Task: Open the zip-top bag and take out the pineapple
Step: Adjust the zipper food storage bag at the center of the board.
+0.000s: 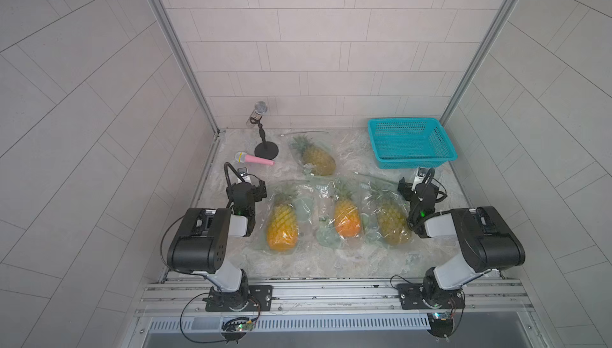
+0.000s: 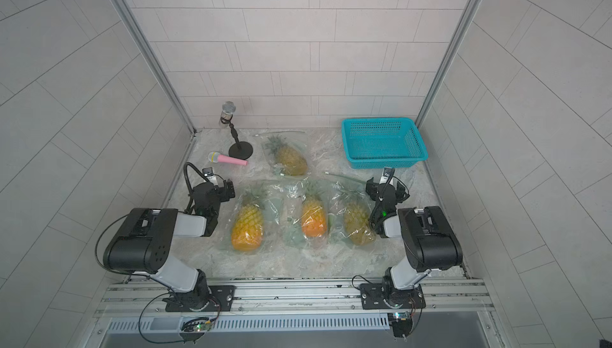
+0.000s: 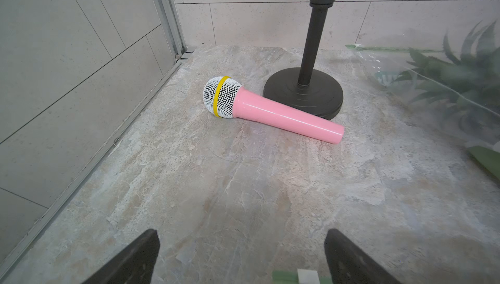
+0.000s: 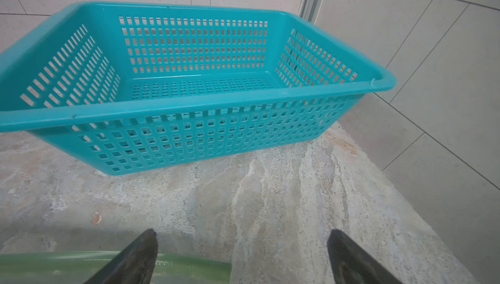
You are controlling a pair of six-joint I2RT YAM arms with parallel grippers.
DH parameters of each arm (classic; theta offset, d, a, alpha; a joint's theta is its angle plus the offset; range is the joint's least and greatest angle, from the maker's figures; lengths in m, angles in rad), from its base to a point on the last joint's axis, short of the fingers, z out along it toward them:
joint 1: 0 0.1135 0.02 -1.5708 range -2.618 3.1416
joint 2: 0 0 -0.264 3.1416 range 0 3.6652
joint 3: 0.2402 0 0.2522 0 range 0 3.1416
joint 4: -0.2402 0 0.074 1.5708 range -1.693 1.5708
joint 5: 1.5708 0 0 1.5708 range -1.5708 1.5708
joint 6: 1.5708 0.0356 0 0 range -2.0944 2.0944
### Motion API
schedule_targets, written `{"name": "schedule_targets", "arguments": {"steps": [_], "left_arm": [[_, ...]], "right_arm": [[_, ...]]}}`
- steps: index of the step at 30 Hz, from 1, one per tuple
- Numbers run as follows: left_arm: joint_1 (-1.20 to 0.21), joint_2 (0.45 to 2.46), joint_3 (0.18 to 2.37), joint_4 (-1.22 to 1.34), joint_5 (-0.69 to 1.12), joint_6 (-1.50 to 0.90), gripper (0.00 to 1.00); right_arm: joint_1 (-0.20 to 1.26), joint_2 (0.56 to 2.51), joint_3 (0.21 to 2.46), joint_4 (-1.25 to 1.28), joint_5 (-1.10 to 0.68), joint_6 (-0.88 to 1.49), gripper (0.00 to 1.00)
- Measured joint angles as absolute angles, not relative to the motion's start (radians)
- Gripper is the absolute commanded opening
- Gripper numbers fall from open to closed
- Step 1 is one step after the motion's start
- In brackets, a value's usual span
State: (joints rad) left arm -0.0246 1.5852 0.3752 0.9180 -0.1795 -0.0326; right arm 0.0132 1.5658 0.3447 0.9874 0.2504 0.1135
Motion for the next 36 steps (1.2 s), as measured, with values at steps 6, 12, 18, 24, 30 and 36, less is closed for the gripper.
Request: {"name": "schedule_targets", "arguments": {"steps": [6,12,18,24,30,36], "left_arm": [[-0.025,1.585,0.375,0.918,-0.179,-0.032,1.00],[-0.025,1.585,0.375,0.915,-0.179,-0.032,1.00],[-0.025,1.585,0.375,0.915,-0.179,-0.032,1.00],[-0.025,1.585,0.375,0.915,-0.179,-0.032,1.00],[-0.025,1.546,0.355,0.921,-0.211,-0.037,1.00],[-0.033,1.351,0.338,0.858,-0.283,-0.052,1.00]], "right_arm": [[0.013,1.566,0.345,0.987,0.250,0.113,1.00],[0.013,1.566,0.345,0.987,0.250,0.113,1.00],[0.013,1.566,0.345,0.987,0.251,0.113,1.00],[0.013,1.566,0.345,0.987,0.251,0.113,1.00],[0.014,1.537,0.320,0.991,0.252,0.113,1.00],[0.030,1.348,0.331,0.844,0.316,0.117,1.00]]}}
